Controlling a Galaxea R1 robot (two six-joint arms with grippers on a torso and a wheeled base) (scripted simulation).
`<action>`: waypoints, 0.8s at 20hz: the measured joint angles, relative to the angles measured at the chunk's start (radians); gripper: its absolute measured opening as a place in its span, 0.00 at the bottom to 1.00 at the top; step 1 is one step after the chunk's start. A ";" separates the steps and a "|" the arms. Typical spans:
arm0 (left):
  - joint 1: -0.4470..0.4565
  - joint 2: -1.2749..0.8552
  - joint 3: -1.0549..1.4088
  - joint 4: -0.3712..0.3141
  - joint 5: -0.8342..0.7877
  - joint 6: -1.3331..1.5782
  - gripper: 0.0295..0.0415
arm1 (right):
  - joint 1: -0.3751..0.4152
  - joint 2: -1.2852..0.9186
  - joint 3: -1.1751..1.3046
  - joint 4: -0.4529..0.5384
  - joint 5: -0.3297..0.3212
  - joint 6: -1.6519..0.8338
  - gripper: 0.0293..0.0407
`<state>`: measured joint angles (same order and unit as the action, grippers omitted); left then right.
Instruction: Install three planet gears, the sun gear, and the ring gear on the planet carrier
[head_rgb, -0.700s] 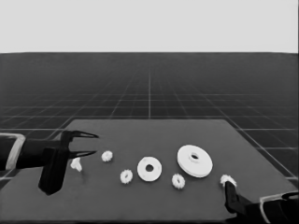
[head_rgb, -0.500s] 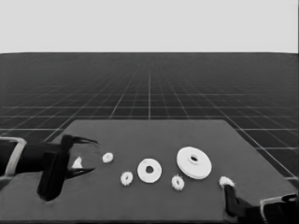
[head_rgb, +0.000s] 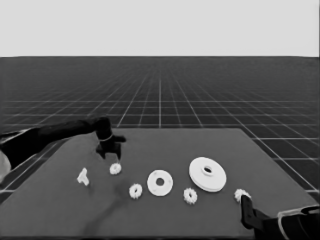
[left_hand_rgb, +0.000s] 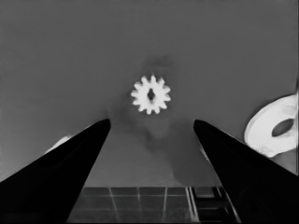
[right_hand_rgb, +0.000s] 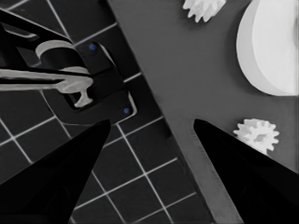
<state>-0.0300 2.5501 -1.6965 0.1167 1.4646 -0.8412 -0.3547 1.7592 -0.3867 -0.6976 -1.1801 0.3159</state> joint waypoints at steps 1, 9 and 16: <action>0.067 0.022 -0.053 0.051 -0.051 0.020 0.75 | 0.000 0.000 0.000 0.000 0.000 0.000 0.81; 0.176 0.081 -0.187 0.104 -0.134 0.074 0.75 | 0.000 0.000 0.000 0.000 0.000 0.000 0.81; 0.176 0.079 -0.189 0.105 -0.134 0.075 0.14 | 0.000 0.000 0.000 0.000 0.000 0.000 0.81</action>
<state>0.1461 2.6295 -1.8859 0.2215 1.3305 -0.7663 -0.3547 1.7592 -0.3868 -0.6977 -1.1801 0.3159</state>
